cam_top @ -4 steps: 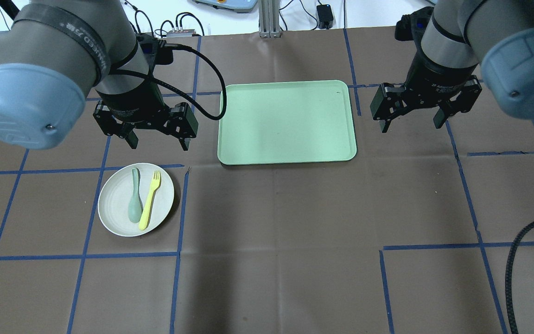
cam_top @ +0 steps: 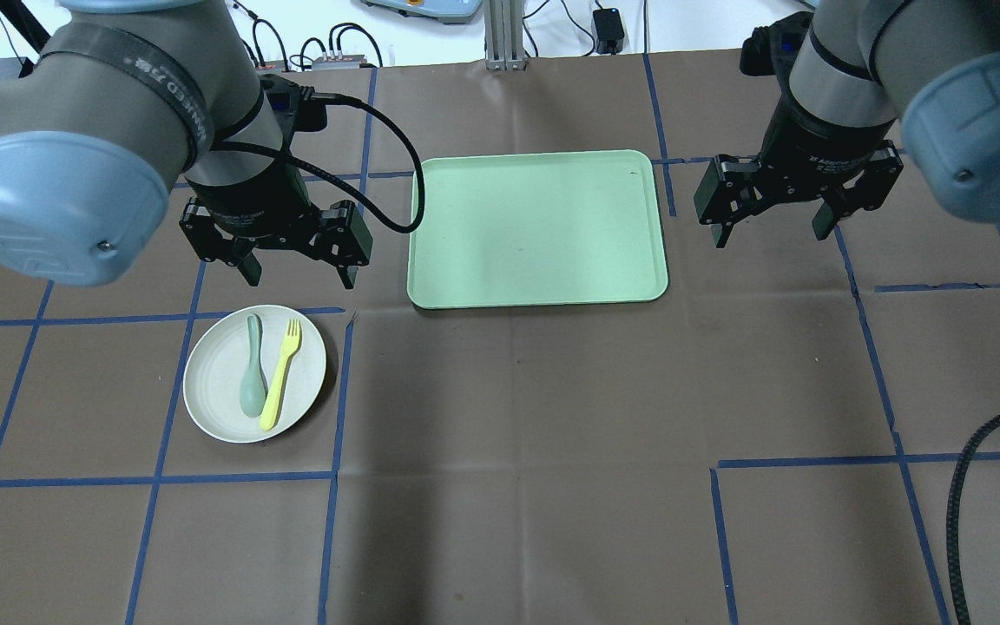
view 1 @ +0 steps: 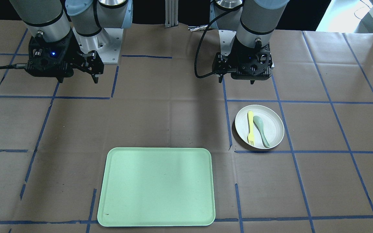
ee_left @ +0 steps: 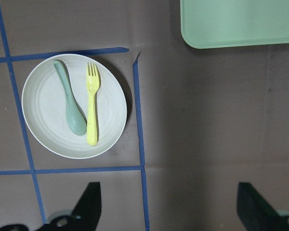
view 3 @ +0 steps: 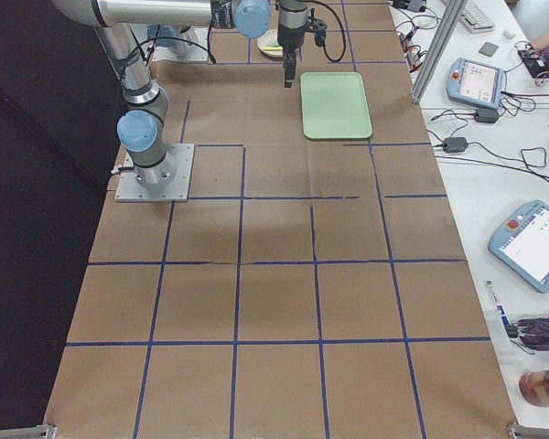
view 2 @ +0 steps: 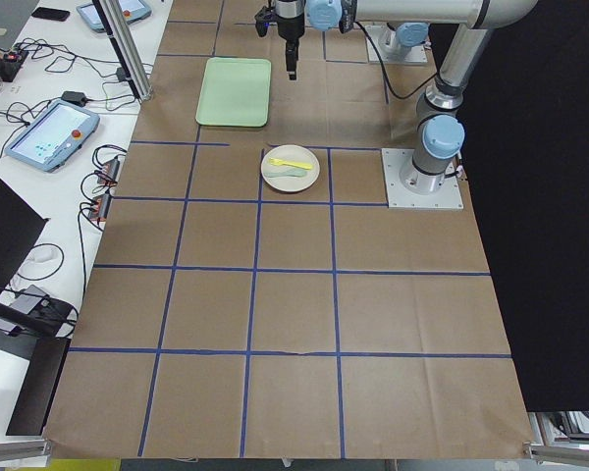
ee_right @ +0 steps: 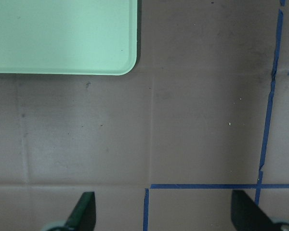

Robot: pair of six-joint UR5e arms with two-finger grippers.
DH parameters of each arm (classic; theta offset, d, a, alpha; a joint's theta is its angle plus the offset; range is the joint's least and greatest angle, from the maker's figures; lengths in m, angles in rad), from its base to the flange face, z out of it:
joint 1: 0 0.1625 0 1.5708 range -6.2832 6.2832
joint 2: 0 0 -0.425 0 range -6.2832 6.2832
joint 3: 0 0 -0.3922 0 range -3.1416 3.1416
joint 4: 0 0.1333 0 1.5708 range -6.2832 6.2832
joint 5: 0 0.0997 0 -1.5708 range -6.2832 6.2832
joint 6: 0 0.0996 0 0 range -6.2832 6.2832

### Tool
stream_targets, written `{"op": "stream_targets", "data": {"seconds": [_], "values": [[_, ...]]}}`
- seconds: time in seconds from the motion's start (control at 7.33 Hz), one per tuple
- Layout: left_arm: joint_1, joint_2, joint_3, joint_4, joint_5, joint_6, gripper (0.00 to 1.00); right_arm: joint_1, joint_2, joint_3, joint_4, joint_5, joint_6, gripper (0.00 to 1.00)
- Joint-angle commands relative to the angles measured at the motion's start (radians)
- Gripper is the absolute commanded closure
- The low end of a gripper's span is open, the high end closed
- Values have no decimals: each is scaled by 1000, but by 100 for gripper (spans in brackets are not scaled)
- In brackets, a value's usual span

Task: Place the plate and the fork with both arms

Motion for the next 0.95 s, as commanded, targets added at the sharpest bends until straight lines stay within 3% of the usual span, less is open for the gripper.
{"op": "stream_targets", "data": {"seconds": [0.0,0.82], "values": [[8,1,-3,5,-4,7,0,1,0,0,0,1,0,0],[43,0,-34,22,-4,84,0,-1,0,0,1,1,0,0]]}}
